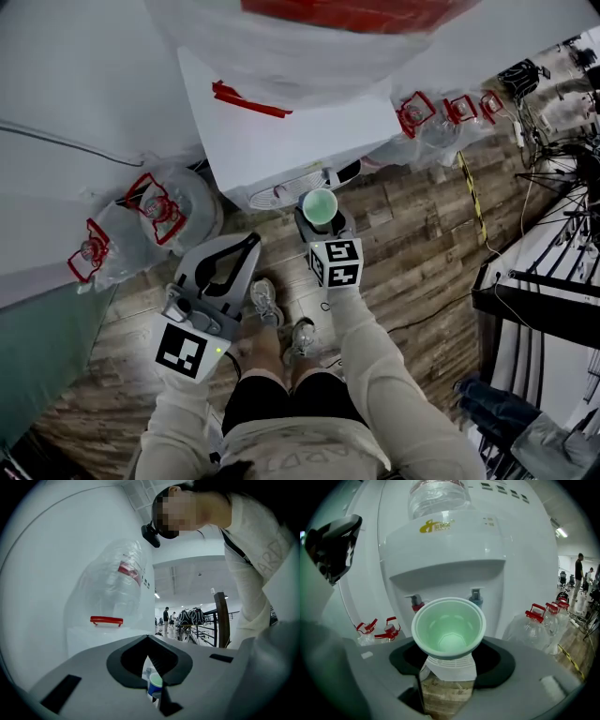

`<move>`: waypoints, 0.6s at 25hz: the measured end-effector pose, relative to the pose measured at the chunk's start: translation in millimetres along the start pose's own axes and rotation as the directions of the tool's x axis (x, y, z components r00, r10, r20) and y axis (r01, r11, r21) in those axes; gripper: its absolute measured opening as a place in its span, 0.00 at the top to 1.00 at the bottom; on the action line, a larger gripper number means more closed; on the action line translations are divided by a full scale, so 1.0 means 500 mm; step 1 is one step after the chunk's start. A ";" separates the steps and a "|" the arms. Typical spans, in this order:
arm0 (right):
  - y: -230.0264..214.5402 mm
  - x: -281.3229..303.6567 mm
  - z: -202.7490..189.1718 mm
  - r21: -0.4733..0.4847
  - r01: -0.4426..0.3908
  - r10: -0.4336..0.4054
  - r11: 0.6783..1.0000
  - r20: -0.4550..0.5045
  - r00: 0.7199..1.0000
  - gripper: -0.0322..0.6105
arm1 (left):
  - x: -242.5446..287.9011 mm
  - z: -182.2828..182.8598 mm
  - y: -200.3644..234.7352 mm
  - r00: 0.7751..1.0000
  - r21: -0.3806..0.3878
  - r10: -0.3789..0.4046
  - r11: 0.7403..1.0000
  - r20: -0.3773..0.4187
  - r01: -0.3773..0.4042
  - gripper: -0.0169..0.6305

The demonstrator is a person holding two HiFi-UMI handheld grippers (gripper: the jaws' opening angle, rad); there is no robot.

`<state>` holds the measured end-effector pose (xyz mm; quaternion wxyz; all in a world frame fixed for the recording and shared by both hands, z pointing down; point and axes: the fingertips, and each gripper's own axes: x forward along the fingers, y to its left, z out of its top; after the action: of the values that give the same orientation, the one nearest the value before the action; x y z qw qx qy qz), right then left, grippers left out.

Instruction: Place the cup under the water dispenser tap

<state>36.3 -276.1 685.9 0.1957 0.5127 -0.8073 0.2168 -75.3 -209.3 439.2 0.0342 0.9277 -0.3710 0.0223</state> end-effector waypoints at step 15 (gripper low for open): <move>-0.045 0.120 -0.085 -0.067 0.008 -0.014 0.998 -0.093 0.996 0.50 | -0.003 -0.081 0.004 1.000 -0.031 0.001 1.000 -0.026 -0.002 0.97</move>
<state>36.9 -305.9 757.0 0.2516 0.4996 -0.8012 0.2125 -78.3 -206.5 479.7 0.0532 0.9265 -0.3714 0.0289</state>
